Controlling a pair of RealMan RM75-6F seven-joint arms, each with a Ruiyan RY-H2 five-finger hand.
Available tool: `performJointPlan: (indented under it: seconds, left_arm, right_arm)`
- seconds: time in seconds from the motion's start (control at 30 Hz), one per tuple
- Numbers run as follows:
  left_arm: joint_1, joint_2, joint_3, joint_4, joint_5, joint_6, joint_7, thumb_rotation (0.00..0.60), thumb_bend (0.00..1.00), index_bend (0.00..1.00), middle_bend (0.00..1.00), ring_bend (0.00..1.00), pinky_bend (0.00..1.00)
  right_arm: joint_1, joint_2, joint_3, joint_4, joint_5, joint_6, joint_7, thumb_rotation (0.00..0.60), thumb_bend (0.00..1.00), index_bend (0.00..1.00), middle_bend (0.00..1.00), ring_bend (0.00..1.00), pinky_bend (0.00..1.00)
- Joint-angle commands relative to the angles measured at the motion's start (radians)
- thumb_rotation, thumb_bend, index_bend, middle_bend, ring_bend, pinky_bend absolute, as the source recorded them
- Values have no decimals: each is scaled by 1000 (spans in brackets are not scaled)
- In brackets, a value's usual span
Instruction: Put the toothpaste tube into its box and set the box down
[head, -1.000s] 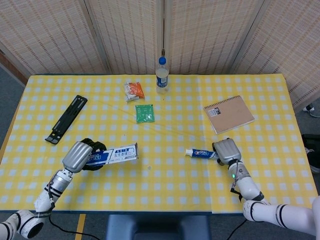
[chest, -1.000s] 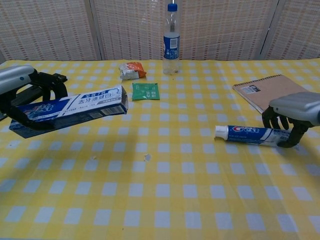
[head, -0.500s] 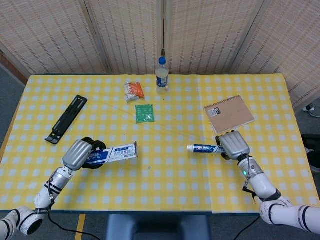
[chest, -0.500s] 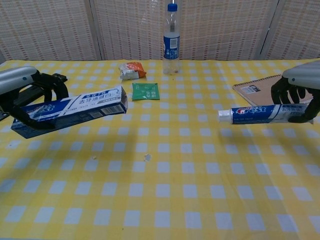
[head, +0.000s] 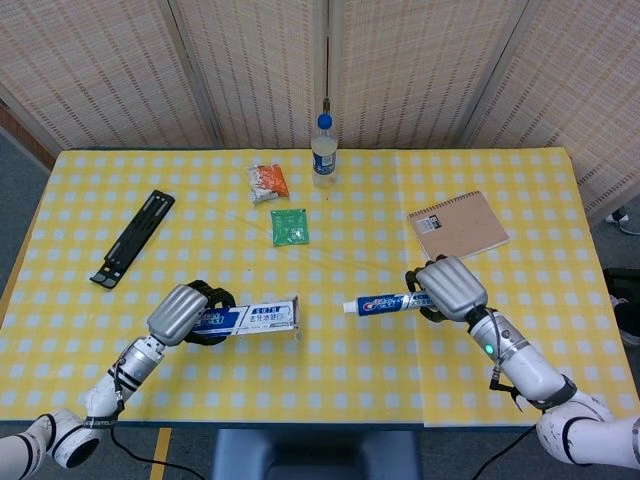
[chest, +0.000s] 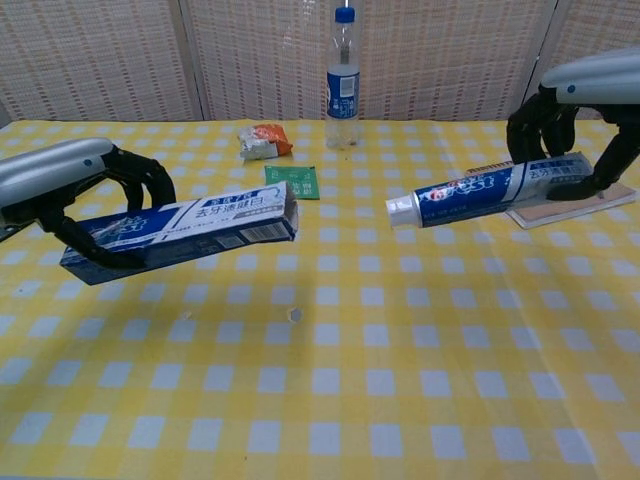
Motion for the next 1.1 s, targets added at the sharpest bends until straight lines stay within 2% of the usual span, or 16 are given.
performJointPlan:
  seconds: [0.03,0.23,0.47,1.1]
  left_arm:
    - [-11,-2,-7,0,-11,-17,6,600,215,463,524,538,409]
    - [-22,-12,-10,0,-23,-34,10,600,214,464,524,538,410]
    - [-25,-5,-18,-46,-25,-24,29,600,215,464,524,537,410]
    - [-28,0,-12,-58,-43,-40,46,600,214,464,524,537,410]
  right_arm:
    - [2,12,9,-17,-14,-3,21,600,325,689,549,466,398]
    - [-1,33,28,-49,-45,3,73,600,325,689,549,465,398]
    - [8,4,44,-43,-57,4,98,600,325,689,549,464,398]
    - [16,-16,71,-67,-60,42,95,600,325,689,549,467,398]
